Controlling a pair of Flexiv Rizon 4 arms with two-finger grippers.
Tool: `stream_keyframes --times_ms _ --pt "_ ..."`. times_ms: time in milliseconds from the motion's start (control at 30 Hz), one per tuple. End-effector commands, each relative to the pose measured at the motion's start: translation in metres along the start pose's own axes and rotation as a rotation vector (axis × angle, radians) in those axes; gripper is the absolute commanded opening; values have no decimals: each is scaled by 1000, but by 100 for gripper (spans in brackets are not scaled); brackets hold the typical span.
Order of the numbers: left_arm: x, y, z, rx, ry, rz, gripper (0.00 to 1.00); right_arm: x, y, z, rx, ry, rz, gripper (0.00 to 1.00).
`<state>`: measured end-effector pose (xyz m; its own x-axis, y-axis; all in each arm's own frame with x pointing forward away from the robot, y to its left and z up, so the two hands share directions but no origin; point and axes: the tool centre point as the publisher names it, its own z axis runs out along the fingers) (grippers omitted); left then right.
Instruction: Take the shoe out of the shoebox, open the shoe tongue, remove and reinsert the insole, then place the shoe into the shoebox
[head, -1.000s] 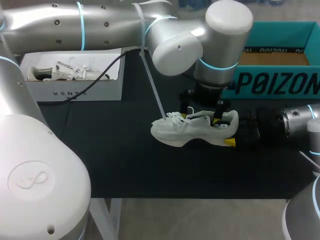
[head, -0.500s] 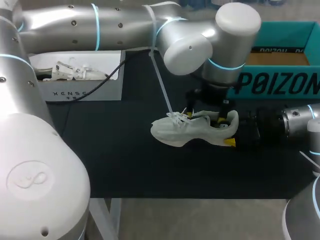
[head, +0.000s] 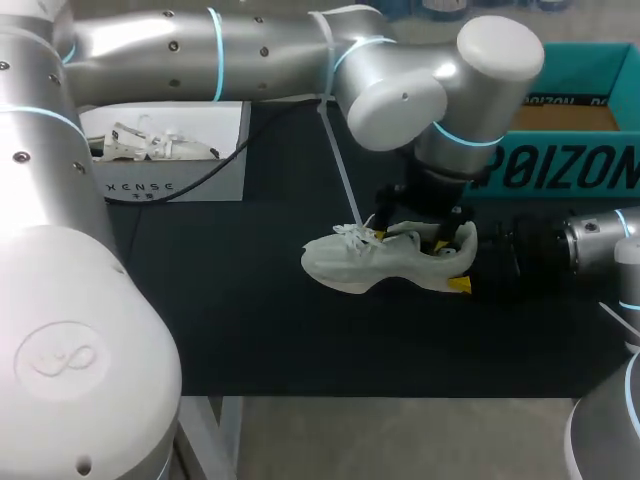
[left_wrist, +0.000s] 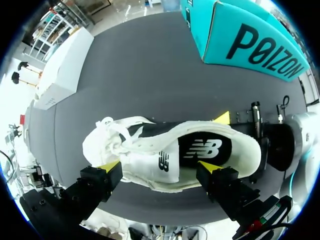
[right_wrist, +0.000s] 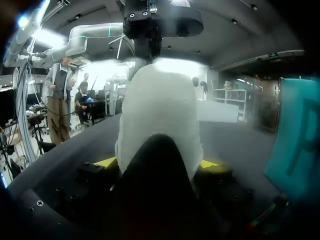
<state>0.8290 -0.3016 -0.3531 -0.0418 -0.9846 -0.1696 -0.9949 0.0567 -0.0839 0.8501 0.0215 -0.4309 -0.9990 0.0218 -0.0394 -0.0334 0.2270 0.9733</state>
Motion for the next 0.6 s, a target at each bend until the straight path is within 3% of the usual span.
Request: stream_keyframes --times_ms 33,600 --pt "0 0 -2 6 -31 -7 100 0 -4 3 1 0 0 0" --pt "-5 2 6 -35 -100 -18 100 0 -4 3 1 0 0 0"
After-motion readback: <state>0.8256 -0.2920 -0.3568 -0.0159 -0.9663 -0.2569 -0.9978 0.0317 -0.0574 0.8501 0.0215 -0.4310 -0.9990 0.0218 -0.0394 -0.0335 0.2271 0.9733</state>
